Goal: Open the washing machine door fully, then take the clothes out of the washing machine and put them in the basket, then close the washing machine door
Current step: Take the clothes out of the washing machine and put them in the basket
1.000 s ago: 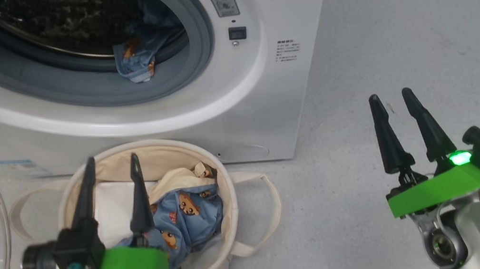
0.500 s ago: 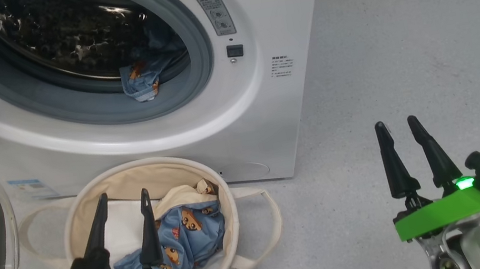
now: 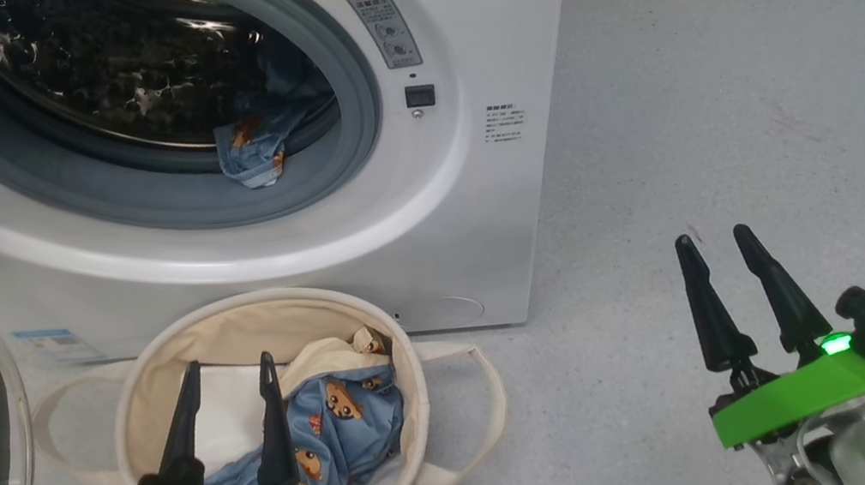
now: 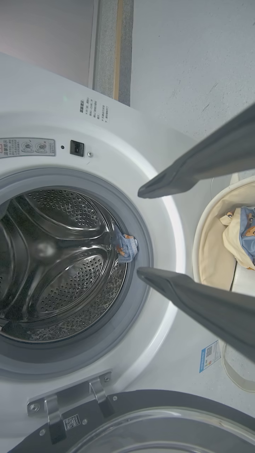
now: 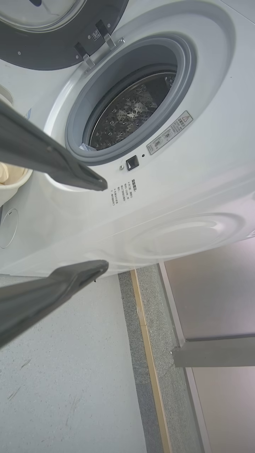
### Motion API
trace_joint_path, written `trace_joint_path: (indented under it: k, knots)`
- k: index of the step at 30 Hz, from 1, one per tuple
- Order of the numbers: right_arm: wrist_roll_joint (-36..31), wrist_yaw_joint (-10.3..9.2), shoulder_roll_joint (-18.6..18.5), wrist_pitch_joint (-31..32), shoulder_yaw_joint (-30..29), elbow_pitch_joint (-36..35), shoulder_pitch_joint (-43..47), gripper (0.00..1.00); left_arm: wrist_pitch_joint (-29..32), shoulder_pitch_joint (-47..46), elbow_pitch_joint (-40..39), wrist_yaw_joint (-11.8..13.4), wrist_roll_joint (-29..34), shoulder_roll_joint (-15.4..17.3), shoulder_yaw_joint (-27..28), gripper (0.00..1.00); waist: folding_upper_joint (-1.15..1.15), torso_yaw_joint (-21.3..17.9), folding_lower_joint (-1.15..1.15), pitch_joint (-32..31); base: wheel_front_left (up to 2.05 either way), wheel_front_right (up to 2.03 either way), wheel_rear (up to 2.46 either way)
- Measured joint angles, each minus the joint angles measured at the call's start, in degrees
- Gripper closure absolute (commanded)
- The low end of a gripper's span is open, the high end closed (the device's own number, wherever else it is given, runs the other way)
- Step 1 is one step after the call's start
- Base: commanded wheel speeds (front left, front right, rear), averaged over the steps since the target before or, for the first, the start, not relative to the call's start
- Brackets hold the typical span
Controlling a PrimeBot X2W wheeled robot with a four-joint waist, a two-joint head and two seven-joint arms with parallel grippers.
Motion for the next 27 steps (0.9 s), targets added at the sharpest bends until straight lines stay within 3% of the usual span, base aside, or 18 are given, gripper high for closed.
trace_joint_path:
  k: [27]
  knots:
    - [-0.1,0.0,0.0,0.0,0.04,0.69,-0.33,0.0,0.0,-0.09,0.93,0.56,-0.52,-0.02,-0.59,0.0,0.0,0.05,0.0,0.19,0.0,0.0,0.0]
